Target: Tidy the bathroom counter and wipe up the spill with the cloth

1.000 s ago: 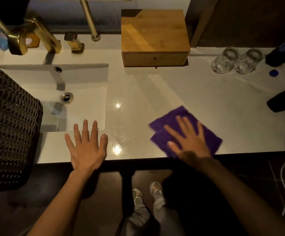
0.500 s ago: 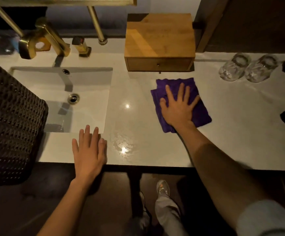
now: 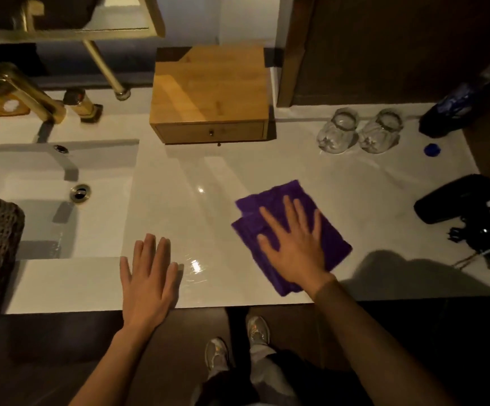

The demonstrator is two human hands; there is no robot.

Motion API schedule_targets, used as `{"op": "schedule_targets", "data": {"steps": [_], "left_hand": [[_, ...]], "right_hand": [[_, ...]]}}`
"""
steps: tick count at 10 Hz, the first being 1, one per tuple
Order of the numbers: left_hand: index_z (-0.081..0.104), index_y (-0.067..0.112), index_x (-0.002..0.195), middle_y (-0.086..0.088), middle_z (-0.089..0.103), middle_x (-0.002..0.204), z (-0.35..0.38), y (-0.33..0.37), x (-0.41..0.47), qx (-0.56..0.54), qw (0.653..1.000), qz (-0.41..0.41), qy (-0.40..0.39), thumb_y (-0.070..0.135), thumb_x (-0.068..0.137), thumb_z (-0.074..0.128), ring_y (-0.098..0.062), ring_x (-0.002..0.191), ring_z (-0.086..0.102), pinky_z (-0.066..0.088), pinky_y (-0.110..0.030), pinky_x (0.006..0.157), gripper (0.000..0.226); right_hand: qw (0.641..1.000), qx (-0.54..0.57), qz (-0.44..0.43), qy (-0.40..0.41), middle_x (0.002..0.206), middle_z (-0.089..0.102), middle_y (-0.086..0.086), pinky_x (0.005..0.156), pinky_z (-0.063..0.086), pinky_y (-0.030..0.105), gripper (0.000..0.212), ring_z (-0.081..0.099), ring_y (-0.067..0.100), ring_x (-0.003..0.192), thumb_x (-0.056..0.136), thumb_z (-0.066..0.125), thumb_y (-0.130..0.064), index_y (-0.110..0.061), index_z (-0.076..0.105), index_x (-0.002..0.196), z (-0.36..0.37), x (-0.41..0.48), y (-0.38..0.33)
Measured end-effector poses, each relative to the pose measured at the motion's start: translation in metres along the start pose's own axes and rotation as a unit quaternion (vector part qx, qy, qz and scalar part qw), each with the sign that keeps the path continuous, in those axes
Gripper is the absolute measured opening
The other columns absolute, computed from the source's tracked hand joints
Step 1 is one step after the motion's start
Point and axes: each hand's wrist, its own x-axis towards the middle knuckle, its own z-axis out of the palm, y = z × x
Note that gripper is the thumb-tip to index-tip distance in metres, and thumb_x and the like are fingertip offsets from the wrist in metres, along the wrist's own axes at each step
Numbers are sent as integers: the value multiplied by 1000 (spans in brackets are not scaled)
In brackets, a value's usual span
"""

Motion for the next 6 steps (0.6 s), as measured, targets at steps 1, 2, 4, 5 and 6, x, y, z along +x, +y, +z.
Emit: {"op": "schedule_targets", "data": {"steps": [1,2,4,5,6], "left_hand": [[12,27,160,4,1,170,1,0,-1,23,999,-23,-8,63,99,6,-13,156,-9,-4,-52,126,71],[20,25,159,2,6,170,1,3,0,30,999,-21,-1,63,99,9,-16,157,-4,-2,-51,126,72],[17,25,159,2,3,170,-4,7,-2,26,999,-20,-20,62,99,9,-16,156,-7,-6,-49,126,71],[13,27,160,4,0,170,-13,4,1,0,999,-13,-34,61,100,10,-14,156,-9,-7,-48,126,69],[20,29,158,2,11,169,-23,0,-14,-20,999,9,-25,58,101,14,-17,157,1,2,-49,126,64]], "right_hand": [[988,7,150,24,168,8,12,120,1,65,65,5,33,155,96,27,-65,-44,15,156,-9,-12,66],[977,20,209,20,169,3,11,119,-1,66,66,-1,31,155,96,23,-68,-45,10,157,-14,-14,100],[976,20,219,15,168,1,12,118,-4,67,66,-4,32,155,97,25,-66,-43,9,157,-14,-11,100],[975,34,221,-5,168,-4,12,118,-7,66,66,-8,31,155,98,23,-65,-43,5,157,-23,-6,99],[971,54,231,11,168,-6,13,119,-9,65,67,-10,31,155,98,22,-65,-42,2,158,-26,-21,86]]}}
